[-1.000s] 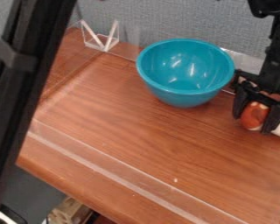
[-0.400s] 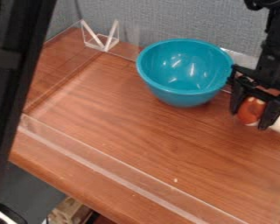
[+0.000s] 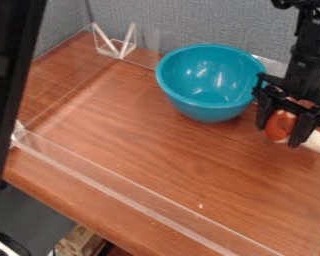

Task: Put the mushroom in the blue bowl

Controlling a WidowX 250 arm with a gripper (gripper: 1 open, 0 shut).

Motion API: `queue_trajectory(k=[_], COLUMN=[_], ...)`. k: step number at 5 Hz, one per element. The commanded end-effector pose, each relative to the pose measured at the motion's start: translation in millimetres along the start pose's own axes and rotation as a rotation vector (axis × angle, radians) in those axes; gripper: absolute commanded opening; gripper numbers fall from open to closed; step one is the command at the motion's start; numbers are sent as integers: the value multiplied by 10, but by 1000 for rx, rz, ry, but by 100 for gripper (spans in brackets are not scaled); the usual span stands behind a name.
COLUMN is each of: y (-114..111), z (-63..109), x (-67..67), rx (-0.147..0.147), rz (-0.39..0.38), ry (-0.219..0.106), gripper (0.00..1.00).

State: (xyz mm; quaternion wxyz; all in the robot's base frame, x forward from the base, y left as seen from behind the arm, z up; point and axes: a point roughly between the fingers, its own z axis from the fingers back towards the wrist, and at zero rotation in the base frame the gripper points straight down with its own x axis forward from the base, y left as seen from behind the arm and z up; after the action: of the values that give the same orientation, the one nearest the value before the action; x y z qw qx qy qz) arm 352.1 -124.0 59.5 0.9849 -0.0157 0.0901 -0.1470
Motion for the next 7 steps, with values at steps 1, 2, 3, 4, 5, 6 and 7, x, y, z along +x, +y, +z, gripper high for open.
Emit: queue_trajectory(k=[1,2,3,4,5,6,7], y=[33,165,514,892,1104,1135,1147], z=[569,852,1065,1060,989,910,822], x=[-72,-201,-322,-421,-391,-278,-190], rx=[7,23,28,24,25,27,28], rz=[0,26,116,189,225,222,214], ry=[-143,-190,-214,-214,-201,-185,-171], gripper=[0,0,0,0,0,0,0])
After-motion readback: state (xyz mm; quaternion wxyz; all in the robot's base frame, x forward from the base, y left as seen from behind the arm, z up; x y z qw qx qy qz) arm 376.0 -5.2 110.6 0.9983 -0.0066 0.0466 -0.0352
